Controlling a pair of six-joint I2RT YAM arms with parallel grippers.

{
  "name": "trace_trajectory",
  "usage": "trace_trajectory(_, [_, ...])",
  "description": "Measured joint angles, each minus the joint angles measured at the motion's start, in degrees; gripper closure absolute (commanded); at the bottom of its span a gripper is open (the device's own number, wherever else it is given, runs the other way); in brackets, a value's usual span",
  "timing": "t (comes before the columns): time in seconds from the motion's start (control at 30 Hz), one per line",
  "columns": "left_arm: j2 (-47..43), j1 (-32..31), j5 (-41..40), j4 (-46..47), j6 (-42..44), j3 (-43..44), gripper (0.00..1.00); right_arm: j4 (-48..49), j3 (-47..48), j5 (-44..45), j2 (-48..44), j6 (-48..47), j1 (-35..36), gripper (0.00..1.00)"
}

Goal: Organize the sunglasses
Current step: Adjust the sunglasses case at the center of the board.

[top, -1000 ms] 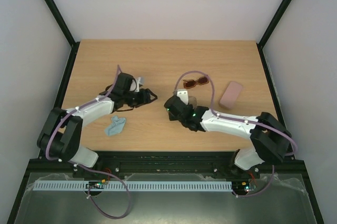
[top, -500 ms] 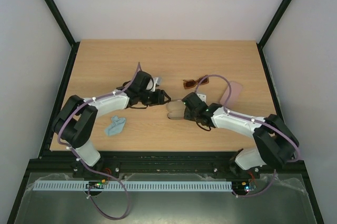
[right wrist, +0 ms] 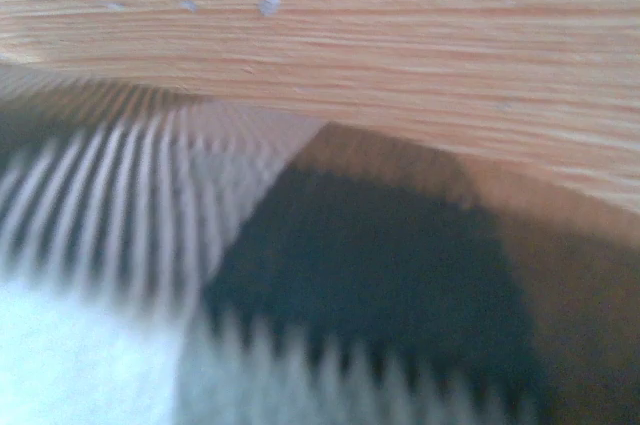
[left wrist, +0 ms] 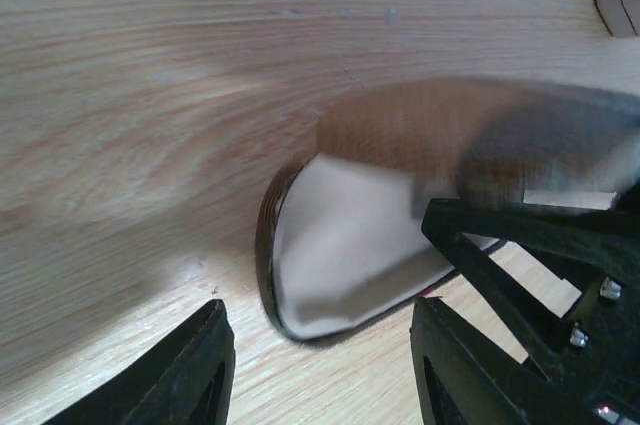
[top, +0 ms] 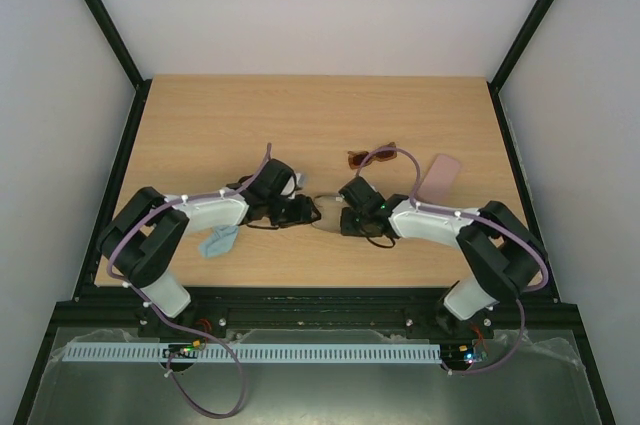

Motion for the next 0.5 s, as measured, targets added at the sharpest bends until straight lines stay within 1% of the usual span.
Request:
trace_trajectory(0.3, [0.02,0.02,-4.92,-0.22,-2.97,-0.07,0.51,1.14,5.86,-2.56,5.97,-6.67,0.0,0.6])
trace_trajectory(0.5, [-0.09,0.7,-12.46,-1.38,-4.9,-0.94,0.51,0.76,12.15,-4.31,11.45,-10.27,-0.04,0.6])
